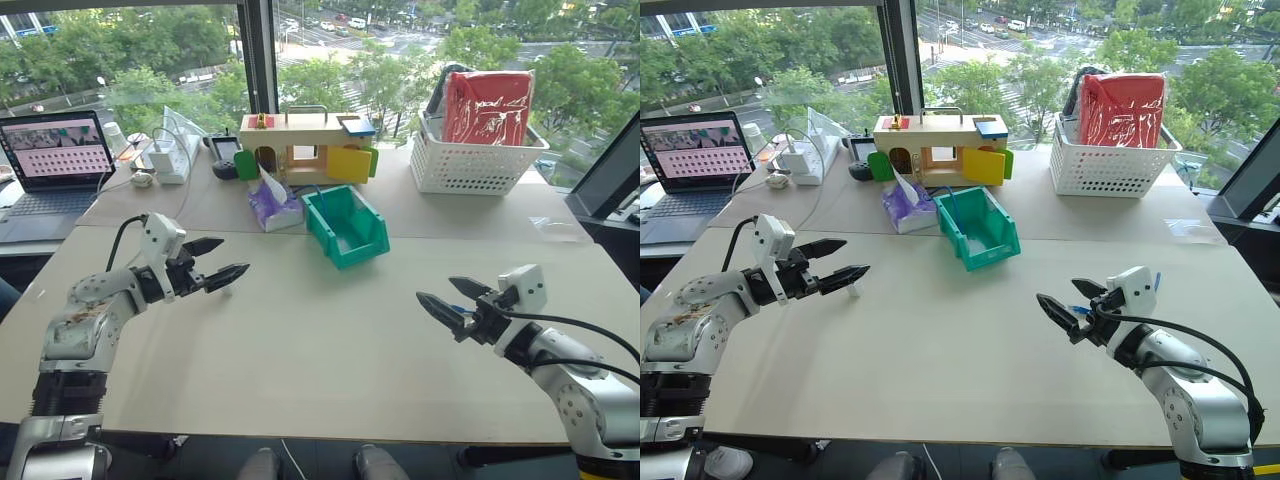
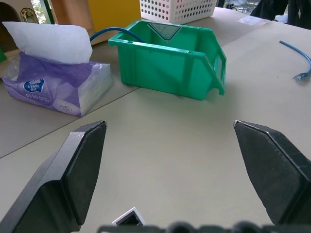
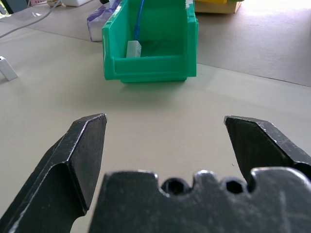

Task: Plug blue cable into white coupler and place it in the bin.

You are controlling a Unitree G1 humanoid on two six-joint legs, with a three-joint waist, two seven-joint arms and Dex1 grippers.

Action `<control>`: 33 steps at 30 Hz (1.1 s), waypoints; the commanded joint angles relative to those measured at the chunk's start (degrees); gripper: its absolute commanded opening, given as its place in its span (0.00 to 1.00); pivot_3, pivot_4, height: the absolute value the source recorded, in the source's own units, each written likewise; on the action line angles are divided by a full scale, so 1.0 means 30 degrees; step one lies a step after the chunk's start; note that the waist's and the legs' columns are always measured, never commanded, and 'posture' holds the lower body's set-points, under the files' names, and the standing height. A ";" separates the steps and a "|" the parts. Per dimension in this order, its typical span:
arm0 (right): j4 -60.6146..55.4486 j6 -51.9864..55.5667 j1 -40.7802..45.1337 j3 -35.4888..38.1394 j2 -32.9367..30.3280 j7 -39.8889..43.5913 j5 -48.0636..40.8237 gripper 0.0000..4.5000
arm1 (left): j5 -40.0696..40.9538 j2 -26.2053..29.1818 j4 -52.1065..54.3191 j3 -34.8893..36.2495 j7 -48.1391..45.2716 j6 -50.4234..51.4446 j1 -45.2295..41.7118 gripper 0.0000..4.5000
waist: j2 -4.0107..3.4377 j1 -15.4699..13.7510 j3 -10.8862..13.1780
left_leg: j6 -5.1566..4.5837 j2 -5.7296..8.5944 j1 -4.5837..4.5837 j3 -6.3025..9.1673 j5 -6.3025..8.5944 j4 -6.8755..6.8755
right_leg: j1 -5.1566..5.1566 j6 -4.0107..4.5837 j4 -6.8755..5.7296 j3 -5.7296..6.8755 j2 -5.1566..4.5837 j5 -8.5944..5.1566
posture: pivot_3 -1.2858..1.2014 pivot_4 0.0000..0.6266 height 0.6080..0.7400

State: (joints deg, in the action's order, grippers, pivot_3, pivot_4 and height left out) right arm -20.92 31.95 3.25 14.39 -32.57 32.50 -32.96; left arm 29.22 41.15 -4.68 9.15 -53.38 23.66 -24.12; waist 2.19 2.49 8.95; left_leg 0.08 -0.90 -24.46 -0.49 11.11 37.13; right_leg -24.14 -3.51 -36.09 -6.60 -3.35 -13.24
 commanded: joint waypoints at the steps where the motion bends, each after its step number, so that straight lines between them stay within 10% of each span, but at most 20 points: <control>1: -0.0796 0.0226 -0.0415 0.1637 -0.1635 0.0733 -0.0232 0.99 | 0.1624 0.0222 0.0533 0.0344 -0.1726 0.0949 -0.1160 1.00 | -0.0001 -0.0009 0.0000 | 0.0000 0.0000 0.0000 0.0000 0.0000 0.0000 | 0.0000 0.0000 0.0000 0.0001 0.0000 0.0000 | 0.52 0.24 0.92; 10: 0.8192 -0.4269 0.2158 -0.0352 -0.8104 0.7567 0.3858 0.99 | 0.4052 0.2345 0.4403 -0.1869 -0.6497 0.5026 -0.1770 1.00 | 0.0010 0.0191 0.0021 | -0.0017 -0.0005 -0.0024 -0.0004 0.0019 0.0150 | 0.0049 -0.0094 0.0009 0.0034 -0.0002 -0.0057 | 0.52 0.24 0.92; 24: 2.3506 -1.1966 1.2532 -0.6945 -0.5492 1.4229 0.9634 0.99 | 0.5528 0.5728 1.0750 0.0488 -0.6364 0.7067 0.4796 1.00 | -0.0052 0.0450 0.0139 | -0.0026 -0.0006 0.0022 -0.0073 0.0023 0.0140 | 0.0020 0.0002 -0.0040 -0.0074 0.0000 -0.0011 | 0.52 0.24 0.92; 33: 2.6042 -1.3251 1.3767 -0.7346 -0.4353 1.5049 1.0671 0.38 | 0.6191 0.5518 1.1602 0.0897 -0.4863 0.7265 0.5135 1.00 | -0.0055 0.0456 0.0151 | -0.0025 -0.0014 0.0066 -0.0060 0.0021 0.0160 | 0.0073 0.0007 -0.0053 -0.0047 0.0002 -0.0008 | 0.52 0.24 0.92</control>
State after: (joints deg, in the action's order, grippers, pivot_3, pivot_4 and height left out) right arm 56.38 -7.17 44.19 -7.91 -45.95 76.47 -1.55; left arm 46.59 57.83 29.23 10.72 -68.74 45.31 -7.14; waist 2.02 3.86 9.40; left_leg 0.01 -0.95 -24.26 -0.66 11.17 37.62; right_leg -23.91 -3.49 -36.25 -6.74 -3.33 -13.26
